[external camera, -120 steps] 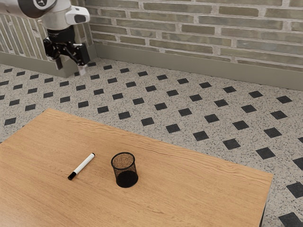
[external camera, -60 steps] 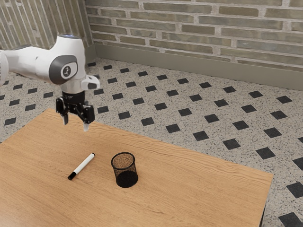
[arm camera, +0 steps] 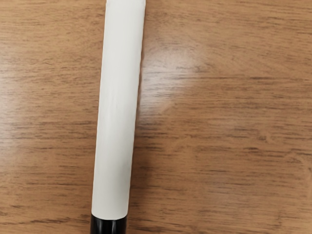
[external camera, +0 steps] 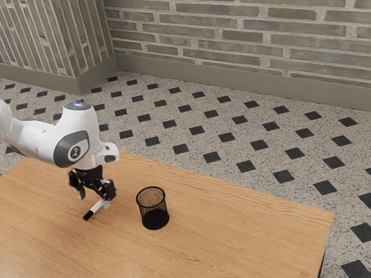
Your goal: Put the marker into the pen holder.
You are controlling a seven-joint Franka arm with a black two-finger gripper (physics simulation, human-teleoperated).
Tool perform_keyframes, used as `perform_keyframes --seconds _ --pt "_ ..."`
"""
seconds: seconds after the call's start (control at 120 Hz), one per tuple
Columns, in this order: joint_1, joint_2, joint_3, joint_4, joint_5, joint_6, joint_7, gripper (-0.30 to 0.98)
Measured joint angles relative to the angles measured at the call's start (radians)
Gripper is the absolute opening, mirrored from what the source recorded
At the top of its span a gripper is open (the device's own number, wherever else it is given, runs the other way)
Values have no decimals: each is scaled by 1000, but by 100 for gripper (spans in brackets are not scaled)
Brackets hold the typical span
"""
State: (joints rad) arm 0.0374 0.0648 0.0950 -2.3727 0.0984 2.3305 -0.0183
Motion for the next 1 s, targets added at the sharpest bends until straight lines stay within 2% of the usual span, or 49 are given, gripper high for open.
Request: perform_keyframes --seconds 0.092,0.208,1.0 --pt "1 88 8 73 1 51 1 69" --pt "20 135 10 122 1 90 4 69" --pt "19 235 9 167 -14 140 9 68"
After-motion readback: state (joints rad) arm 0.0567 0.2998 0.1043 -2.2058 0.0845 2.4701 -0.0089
